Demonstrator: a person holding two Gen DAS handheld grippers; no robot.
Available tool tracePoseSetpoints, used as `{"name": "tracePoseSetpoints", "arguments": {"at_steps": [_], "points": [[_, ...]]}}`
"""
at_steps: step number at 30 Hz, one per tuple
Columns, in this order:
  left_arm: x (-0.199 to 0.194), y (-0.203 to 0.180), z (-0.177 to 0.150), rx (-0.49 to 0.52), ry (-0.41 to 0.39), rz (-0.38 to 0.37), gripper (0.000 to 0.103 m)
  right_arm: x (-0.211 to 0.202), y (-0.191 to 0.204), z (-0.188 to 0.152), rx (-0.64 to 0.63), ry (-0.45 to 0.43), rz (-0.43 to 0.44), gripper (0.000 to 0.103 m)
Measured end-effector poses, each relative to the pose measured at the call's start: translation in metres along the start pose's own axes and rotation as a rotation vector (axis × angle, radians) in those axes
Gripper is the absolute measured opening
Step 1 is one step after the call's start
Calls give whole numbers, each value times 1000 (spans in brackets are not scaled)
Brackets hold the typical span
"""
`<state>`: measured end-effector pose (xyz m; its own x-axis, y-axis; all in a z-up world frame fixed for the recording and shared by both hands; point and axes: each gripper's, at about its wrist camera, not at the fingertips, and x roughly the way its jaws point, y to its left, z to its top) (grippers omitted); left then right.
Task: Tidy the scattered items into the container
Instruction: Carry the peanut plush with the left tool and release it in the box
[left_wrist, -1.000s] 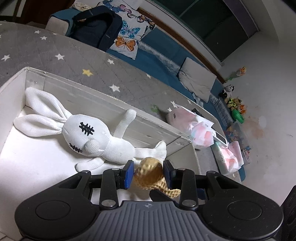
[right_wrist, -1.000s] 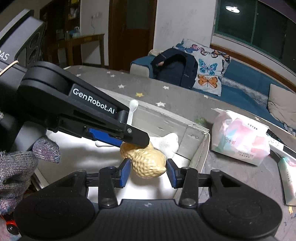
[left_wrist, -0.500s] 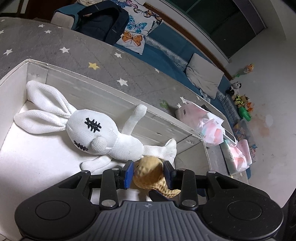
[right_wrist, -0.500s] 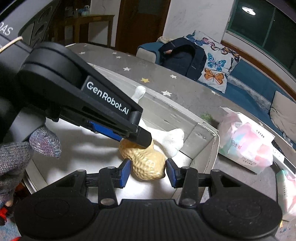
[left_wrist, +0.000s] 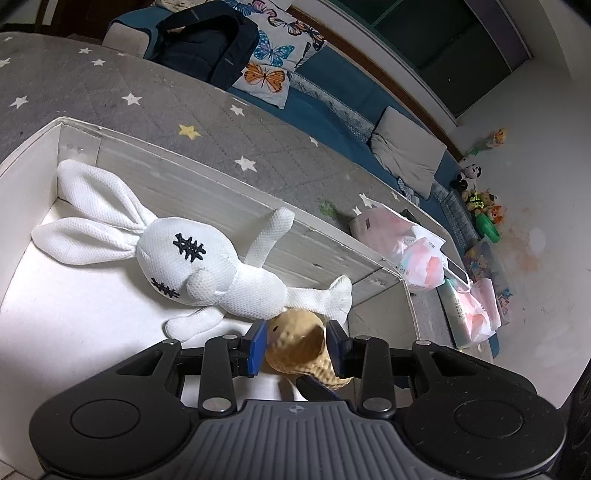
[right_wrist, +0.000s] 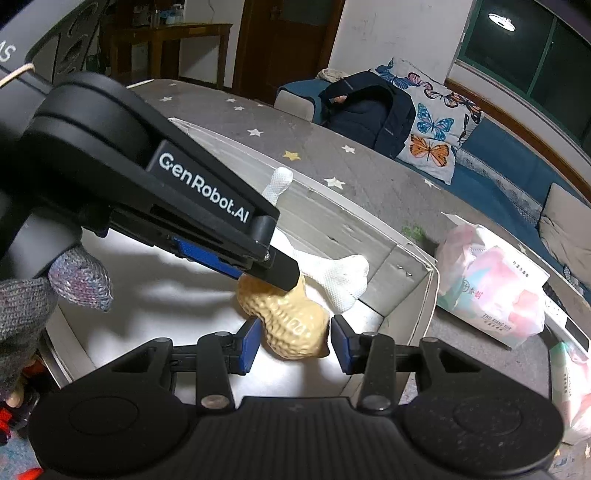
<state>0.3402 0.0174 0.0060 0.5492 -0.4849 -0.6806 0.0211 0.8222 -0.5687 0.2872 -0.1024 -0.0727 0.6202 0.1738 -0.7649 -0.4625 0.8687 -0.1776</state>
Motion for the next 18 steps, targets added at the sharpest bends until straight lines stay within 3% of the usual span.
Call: {"name": "tracePoseSetpoints", "arguments": {"at_steps": [18], "points": [[-27,-1,-4,13,-34,-14,37,-11,-4,-6,53,-48,-3,43]]}}
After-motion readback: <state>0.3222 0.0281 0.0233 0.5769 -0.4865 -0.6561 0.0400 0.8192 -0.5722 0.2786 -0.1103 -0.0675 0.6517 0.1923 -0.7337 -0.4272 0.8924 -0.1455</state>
